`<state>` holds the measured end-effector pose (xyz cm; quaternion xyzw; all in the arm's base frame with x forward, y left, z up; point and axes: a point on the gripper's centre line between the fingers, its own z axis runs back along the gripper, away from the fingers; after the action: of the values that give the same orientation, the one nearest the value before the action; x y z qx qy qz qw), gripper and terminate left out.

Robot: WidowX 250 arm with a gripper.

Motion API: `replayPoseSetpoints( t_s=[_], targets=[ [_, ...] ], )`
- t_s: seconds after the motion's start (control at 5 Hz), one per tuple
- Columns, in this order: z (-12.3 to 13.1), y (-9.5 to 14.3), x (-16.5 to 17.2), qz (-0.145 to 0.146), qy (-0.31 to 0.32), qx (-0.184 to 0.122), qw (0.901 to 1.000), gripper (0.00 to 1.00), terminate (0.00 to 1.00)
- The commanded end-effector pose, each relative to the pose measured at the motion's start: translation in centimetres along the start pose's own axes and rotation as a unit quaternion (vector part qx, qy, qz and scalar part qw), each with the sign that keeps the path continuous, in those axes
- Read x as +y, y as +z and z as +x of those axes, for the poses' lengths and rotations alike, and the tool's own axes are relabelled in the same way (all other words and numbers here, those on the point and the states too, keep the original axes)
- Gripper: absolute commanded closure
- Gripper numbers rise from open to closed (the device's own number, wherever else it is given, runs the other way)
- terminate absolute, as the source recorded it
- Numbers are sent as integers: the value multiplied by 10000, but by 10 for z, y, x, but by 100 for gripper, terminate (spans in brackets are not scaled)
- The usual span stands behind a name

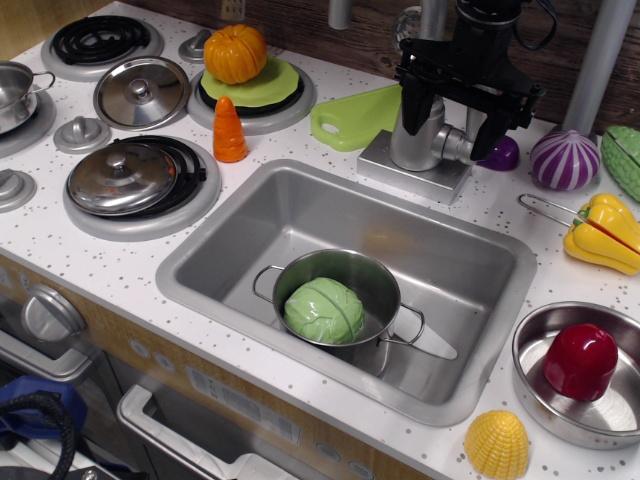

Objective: Turn lever vertical to front

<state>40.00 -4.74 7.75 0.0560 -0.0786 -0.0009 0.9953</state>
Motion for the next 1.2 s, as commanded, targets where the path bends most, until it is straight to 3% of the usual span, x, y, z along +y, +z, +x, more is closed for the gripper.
replayPoseSetpoints(
  t_s=[0.0,0.4,0.6,0.8,1.0],
  targets=[
    [0,0,0,0,0,0,10000,0,0],
    [19,25,-3,273,44,-686,9973,0,0],
    [27,33,-9,191,108,-1030,9944,0,0],
    [33,31,-10,132,70,-1160,9931,0,0],
    [39,32,-6,87,-15,-1104,9938,0,0]
  ],
)
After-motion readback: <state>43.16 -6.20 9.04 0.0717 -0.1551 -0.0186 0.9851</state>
